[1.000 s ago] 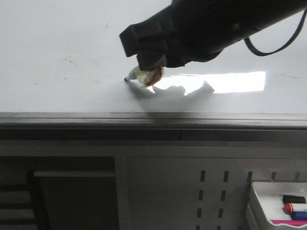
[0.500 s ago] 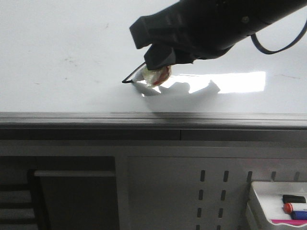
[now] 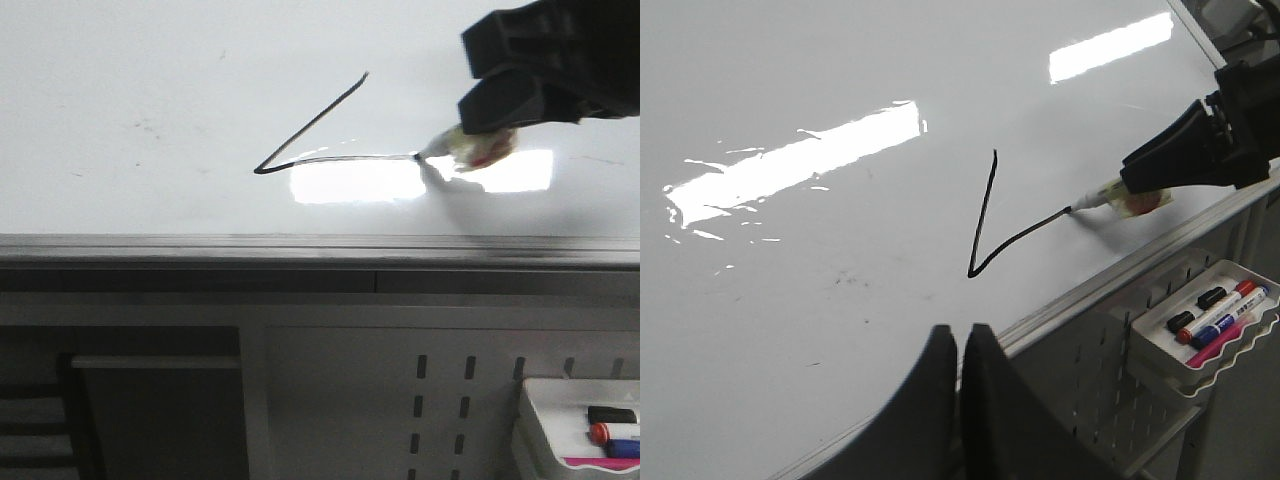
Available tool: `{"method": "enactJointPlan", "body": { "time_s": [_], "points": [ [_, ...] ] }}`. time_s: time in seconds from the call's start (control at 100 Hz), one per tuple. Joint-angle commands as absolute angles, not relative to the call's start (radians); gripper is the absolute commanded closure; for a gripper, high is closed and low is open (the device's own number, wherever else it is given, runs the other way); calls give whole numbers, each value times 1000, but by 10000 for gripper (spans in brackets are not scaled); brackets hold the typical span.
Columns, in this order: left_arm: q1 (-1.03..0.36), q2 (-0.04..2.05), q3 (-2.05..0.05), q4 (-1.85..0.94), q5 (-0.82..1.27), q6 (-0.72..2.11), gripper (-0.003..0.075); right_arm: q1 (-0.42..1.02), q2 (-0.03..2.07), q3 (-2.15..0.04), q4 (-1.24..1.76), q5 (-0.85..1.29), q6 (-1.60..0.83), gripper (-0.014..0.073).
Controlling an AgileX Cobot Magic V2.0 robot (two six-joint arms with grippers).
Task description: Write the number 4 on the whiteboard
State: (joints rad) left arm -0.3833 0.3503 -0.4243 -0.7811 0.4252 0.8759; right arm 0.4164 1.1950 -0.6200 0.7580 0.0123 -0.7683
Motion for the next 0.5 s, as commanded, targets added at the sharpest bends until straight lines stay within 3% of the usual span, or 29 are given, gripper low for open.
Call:
{"method": "enactJointPlan", "body": {
  "time_s": [0.0,0.49],
  "points": [
    [-382,354,-451,-812,373,868,741,356,1159,-607,783,-61,-772,655],
    [-382,354,-451,-812,373,868,741,350,1044,-710,781,139,-772,655]
  ]
}}
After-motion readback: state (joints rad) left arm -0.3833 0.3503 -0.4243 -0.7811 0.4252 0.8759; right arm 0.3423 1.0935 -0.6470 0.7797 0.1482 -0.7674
